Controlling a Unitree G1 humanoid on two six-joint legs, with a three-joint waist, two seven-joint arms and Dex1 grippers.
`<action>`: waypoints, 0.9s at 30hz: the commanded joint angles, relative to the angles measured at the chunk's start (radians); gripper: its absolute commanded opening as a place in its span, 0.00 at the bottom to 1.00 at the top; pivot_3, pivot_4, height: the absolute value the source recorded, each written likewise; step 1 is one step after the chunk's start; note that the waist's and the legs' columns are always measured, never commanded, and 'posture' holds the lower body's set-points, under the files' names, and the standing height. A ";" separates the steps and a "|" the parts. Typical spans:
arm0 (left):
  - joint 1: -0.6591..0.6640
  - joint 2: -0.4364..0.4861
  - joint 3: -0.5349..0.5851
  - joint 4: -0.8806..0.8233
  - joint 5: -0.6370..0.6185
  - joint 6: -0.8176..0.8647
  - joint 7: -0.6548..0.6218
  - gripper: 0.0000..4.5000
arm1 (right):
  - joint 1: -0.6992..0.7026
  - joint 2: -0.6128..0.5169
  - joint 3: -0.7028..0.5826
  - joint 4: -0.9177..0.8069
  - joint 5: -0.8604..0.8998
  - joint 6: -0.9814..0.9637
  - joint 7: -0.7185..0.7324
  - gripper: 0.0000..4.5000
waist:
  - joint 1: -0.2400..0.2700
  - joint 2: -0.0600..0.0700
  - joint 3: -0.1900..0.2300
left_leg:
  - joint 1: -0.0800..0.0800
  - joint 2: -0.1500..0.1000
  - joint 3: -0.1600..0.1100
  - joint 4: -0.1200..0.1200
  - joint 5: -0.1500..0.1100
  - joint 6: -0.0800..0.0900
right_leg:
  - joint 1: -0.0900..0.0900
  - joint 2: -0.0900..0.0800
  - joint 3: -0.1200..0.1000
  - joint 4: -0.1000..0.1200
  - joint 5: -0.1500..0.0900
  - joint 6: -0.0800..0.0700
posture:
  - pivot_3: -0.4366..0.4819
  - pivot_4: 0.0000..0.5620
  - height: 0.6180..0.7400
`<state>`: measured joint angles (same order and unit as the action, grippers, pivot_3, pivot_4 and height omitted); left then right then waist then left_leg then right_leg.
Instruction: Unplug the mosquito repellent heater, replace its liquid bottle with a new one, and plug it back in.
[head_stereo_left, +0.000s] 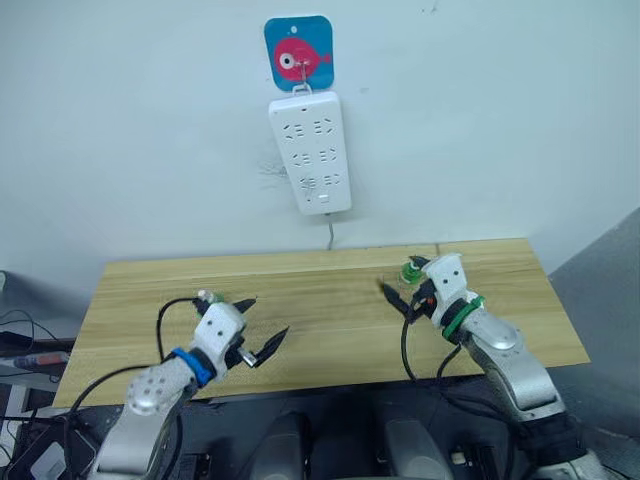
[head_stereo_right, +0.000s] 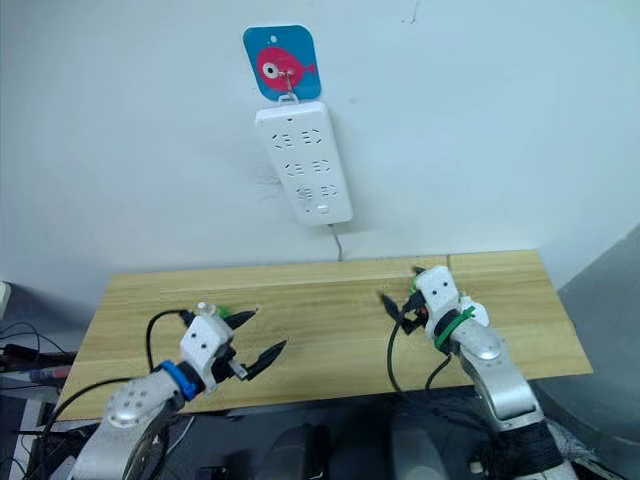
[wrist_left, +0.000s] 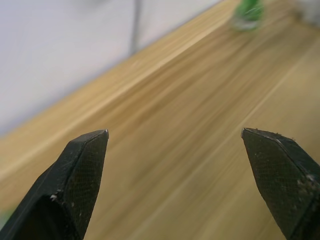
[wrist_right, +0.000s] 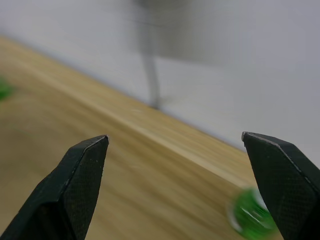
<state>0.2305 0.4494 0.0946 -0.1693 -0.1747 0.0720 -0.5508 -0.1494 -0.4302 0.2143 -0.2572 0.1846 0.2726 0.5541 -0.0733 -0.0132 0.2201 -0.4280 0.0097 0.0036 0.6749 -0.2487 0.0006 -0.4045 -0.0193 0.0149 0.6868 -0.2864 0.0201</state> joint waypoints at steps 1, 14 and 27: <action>0.032 -0.058 0.121 0.046 -0.016 0.020 0.141 1.00 | -0.036 -0.049 0.044 -0.107 0.050 0.039 0.138 0.99 | 0.009 0.000 0.000 | 0.000 0.000 0.000 0.000 0.000 0.000 | 0.000 0.000 0.000 -0.001 0.000 0.000 | 0.41 0.43 1.00; -0.164 -0.099 0.139 0.373 0.026 -0.025 0.206 1.00 | -0.174 -0.037 0.087 -0.093 0.047 0.123 0.230 0.99 | 0.045 -0.007 0.004 | 0.000 -0.001 -0.001 0.001 0.000 0.000 | 0.002 -0.001 -0.002 -0.005 0.001 -0.001 | 0.43 0.45 1.00; -0.424 -0.096 0.125 0.778 0.066 -0.194 0.224 1.00 | -0.153 -0.060 0.080 -0.133 0.039 0.160 0.240 0.99 | 0.041 -0.012 0.007 | -0.001 0.000 -0.001 0.000 0.000 0.000 | 0.001 -0.001 -0.004 -0.005 0.002 -0.003 | 0.40 0.46 1.00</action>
<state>-0.1917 0.3496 0.2214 0.6000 -0.1098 -0.0935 -0.3224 -0.3066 -0.4839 0.3015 -0.3441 0.2180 0.4296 0.7864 -0.0326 -0.0251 0.2275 -0.4290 0.0095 0.0023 0.6749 -0.2487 0.0005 -0.4033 -0.0207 0.0111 0.6818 -0.2843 0.0174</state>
